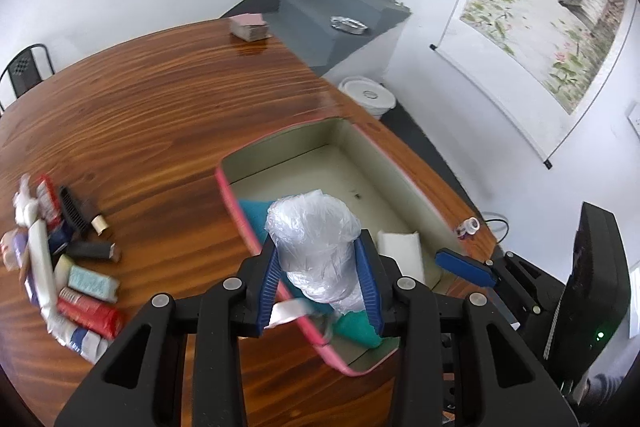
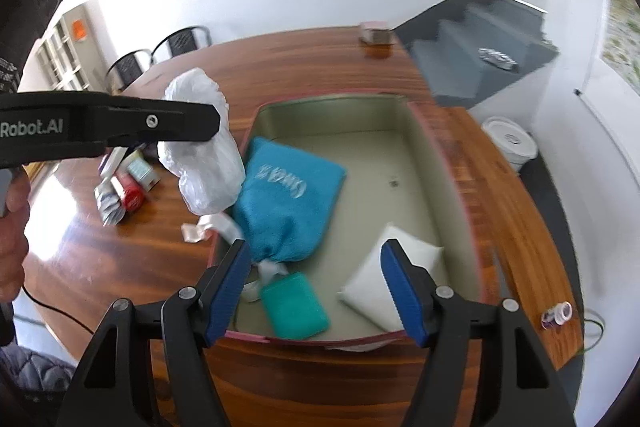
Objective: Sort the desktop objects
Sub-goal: 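Drop the plastic-wrapped bundle into the pink tin with the left gripper, then return the left gripper to the pile and grasp the blue-white tube packet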
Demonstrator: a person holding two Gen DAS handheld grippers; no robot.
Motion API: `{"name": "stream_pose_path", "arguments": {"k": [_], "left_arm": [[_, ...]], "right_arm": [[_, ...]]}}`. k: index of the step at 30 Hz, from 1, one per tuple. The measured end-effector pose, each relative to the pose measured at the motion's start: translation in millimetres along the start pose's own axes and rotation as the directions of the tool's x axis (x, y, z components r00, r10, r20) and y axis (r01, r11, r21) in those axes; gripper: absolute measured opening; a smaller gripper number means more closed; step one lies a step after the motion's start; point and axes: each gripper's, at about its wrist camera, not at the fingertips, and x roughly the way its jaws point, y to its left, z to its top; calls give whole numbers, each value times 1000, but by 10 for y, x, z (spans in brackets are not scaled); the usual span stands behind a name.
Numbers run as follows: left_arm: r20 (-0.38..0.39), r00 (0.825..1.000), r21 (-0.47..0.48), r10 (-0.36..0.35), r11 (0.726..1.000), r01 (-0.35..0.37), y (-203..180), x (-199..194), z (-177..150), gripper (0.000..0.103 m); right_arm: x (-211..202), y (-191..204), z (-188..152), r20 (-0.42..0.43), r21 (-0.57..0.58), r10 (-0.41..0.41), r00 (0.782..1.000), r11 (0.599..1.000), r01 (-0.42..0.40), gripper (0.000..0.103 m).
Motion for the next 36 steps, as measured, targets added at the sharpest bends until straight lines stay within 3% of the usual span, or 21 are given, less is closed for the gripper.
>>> {"name": "stream_pose_path", "arguments": {"k": [6,10,14,26,36], "left_arm": [[-47,998,19,-38,999,39,-163,203,70,46],[-68,996,16,-53,998,54,-198,253,53,61],[-64,997,3,-50,999,50,-160,217,31,61],[-61,998,-114,21,993,-28,323,54,-158,62],[-62,992,-248,108,961,-120,989,-199,-397,62]], "right_arm": [[-133,-194,-17,24,95,-77,997,993,75,72],[-145,-271,7,26,133,-102,994,986,97,72],[-153,-237,34,30,139,-106,994,985,101,72],[-44,47,182,37,106,-30,999,994,26,72],[134,604,373,33,25,72,997,997,-72,74]]}}
